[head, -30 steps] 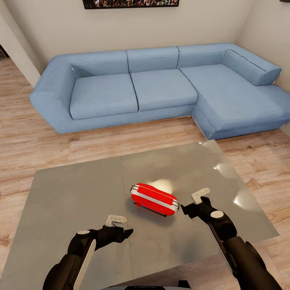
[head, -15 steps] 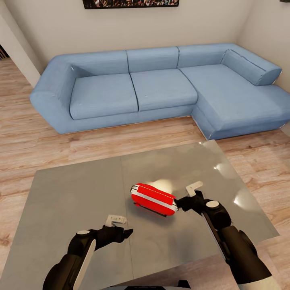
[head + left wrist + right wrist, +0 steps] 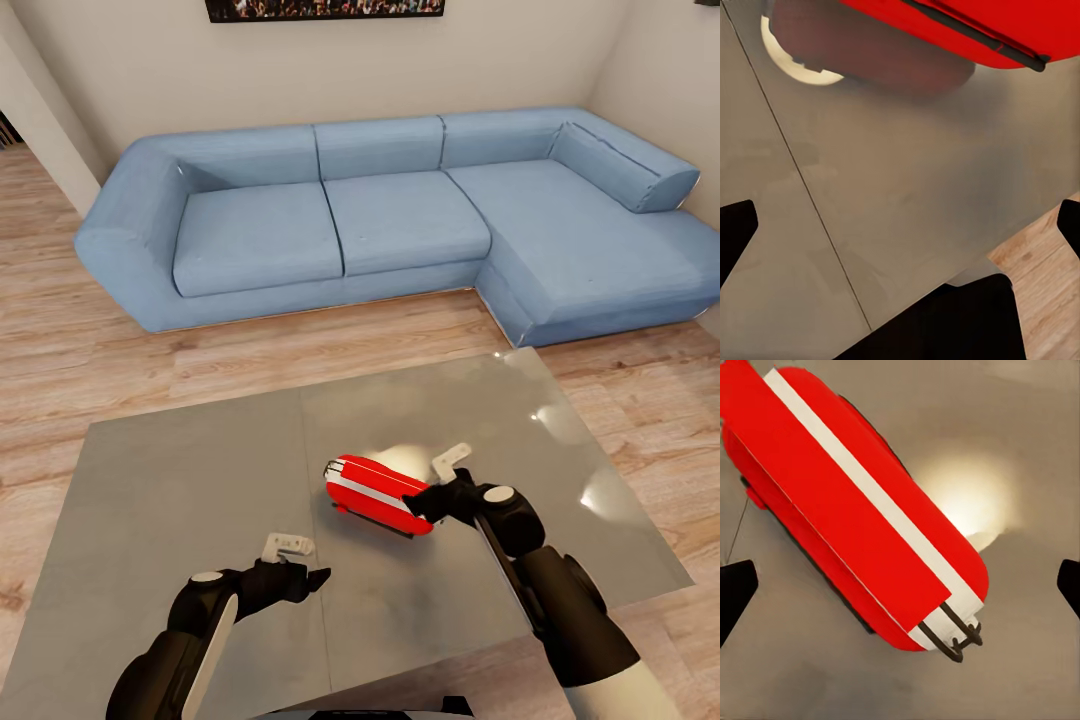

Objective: Turn on the radio receiver that's on the table in the living room.

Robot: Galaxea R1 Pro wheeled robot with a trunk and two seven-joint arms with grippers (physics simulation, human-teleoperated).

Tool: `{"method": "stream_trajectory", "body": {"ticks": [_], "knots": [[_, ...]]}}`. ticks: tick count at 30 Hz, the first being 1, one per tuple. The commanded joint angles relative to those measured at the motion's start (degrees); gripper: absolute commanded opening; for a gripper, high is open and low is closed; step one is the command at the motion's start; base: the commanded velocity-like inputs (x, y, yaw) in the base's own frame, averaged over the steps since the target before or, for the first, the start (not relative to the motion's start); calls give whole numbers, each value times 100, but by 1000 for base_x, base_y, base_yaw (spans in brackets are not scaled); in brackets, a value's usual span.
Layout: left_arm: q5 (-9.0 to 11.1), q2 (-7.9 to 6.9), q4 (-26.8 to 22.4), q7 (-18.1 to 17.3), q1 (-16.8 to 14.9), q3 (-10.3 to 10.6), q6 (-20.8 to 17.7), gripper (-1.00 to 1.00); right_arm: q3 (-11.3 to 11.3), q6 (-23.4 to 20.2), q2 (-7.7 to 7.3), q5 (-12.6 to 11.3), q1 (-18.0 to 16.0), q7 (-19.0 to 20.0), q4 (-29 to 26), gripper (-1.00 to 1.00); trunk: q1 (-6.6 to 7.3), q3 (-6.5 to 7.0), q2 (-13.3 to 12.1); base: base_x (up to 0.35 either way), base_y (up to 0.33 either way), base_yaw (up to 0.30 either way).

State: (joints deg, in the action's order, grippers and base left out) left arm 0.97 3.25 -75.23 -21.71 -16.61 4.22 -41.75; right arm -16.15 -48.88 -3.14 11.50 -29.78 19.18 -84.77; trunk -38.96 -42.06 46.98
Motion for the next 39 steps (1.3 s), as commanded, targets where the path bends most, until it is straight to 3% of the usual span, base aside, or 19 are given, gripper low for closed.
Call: {"method": "stream_trajectory", "body": {"ticks": [1,4,33,35,39], "knots": [[0,0,0,-2,0,0,0,100,1,6,-1,3,0,66,-3,100,0,0,0,0,0,0],[0,0,-8,-11,0,0,2,100,7,45,4,30,-1,455,-11,100,0,0,0,0,0,0],[0,-9,-13,-26,0,0,9,100,-5,68,94,37,-1,464,116,100,0,0,0,0,0,0],[0,-9,-11,-26,0,0,9,100,-4,64,163,99,-11,464,153,100,0,0,0,0,0,0],[0,-9,-10,-21,0,0,9,100,-3,62,390,474,-83,468,321,100,0,0,0,0,0,0]]}}
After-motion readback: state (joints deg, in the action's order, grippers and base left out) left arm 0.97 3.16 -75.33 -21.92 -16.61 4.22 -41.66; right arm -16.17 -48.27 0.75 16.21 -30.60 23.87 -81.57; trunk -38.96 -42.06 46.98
